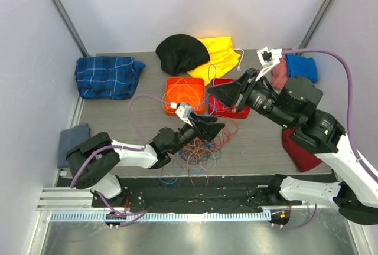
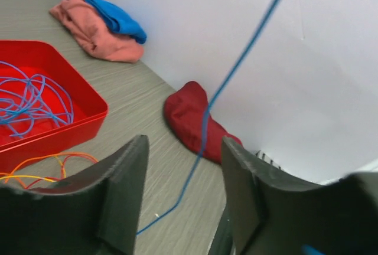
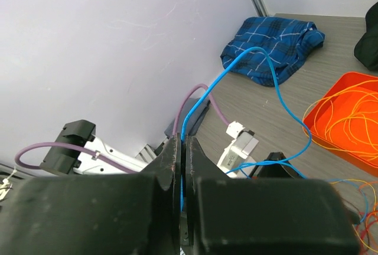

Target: Untangle the cables

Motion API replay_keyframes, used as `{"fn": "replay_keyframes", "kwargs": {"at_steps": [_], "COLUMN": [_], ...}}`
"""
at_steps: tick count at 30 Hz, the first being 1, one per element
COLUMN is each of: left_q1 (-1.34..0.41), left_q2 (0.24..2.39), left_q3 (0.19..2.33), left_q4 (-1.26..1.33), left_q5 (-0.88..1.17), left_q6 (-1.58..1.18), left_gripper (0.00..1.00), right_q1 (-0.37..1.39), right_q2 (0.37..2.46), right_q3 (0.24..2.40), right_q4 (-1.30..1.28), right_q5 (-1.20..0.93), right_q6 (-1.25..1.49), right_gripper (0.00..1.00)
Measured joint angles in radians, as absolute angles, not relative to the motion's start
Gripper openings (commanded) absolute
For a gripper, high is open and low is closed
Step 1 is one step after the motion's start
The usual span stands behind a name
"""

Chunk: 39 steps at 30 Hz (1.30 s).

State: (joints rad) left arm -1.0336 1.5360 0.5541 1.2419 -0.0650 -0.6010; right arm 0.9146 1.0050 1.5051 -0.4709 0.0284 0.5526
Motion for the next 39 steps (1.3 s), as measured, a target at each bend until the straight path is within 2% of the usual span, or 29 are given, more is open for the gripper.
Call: {"fn": "replay_keyframes", "kwargs": {"at_steps": [1, 3, 4, 7, 13, 18, 22, 28, 34, 39], "left_q1": [-1.034, -1.034, -1.034, -1.034, -1.032, -1.031, -0.985, -0.968, -0.965, -0.965], "left_q2": [1.542, 1.550, 1.552, 1.552, 1.470, 1.157, 0.865, 0.575, 0.442, 0.440], "left_q3": [0.554, 0.554, 0.554, 0.554, 0.539, 0.516, 0.395, 0.354, 0.375, 0.415], "left_q4": [1.243, 1.243, 1.245, 1.247, 1.131, 0.719, 0.406, 0.072, -0.181, -0.228], "left_q5": [-0.070, -0.081, -0.088, -0.109, -0.156, -0.284, -0.412, -0.497, -0.556, -0.545], "left_q6": [-0.601, -0.604, -0.603, -0.599, -0.593, -0.613, -0.718, -0.891, -1.000, -1.055], "left_gripper": [0.41, 0.33, 0.21, 0.00, 0.00, 0.00, 0.00, 0.00, 0.00, 0.00], "right_q1": [0.915, 0.915, 0.915, 0.915, 0.915, 0.915, 0.915, 0.921, 0.930, 0.937], "right_q2": [1.000, 0.991, 0.986, 0.971, 0.950, 0.904, 0.890, 0.937, 1.007, 1.022], "right_q3": [1.505, 1.505, 1.505, 1.505, 1.505, 1.508, 1.563, 1.613, 1.658, 1.713], "right_q4": [-0.471, -0.471, -0.471, -0.471, -0.485, -0.511, -0.523, -0.621, -0.693, -0.739], "right_q5": [0.028, 0.027, 0.027, 0.027, 0.047, 0.168, 0.252, 0.305, 0.328, 0.339], "right_q6": [0.553, 0.554, 0.555, 0.556, 0.551, 0.517, 0.468, 0.402, 0.347, 0.304], "right_gripper": [0.01, 0.01, 0.01, 0.01, 0.01, 0.01, 0.01, 0.01, 0.01, 0.01]}}
